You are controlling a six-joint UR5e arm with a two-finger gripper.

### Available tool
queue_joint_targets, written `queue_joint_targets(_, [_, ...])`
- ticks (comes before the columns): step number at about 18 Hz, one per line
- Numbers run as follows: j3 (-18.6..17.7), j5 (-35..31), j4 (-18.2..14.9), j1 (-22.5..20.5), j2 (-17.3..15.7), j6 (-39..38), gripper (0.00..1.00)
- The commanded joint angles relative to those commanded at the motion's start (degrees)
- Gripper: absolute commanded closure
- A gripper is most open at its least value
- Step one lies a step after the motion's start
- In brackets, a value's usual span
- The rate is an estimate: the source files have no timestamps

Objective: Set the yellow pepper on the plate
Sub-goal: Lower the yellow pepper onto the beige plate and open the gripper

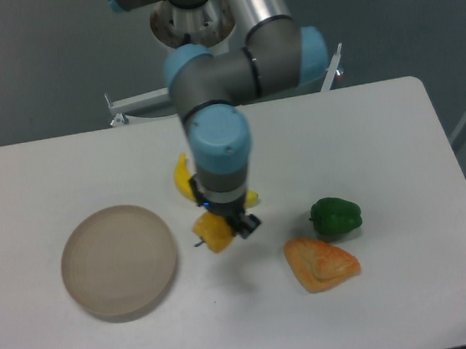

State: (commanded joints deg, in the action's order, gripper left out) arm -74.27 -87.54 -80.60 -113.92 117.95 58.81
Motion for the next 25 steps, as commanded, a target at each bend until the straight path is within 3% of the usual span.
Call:
queue_joint_targets(4, [-1.7, 1.6, 4.7, 3.5, 1.3, -3.4, 0.74])
queue_joint_targets(8, [-3.1, 1.8, 5.2, 7.5, 2.7, -4.9, 0.72])
queue_joint_targets(11, [-4.5, 1.7, 11.0, 8.9, 3.9, -6.1, 0.64])
queue_joint_targets(13, [-4.5, 1.7, 12.3, 9.8, 4.7, -7.3, 0.6])
queue_joint_targets(20, [-4.3, 1.6, 12.7, 10.4, 4.9, -7.0, 0.0])
queue_joint_targets(25, [-3.3, 1.1, 12.5, 9.5, 2.5, -7.0, 0.0])
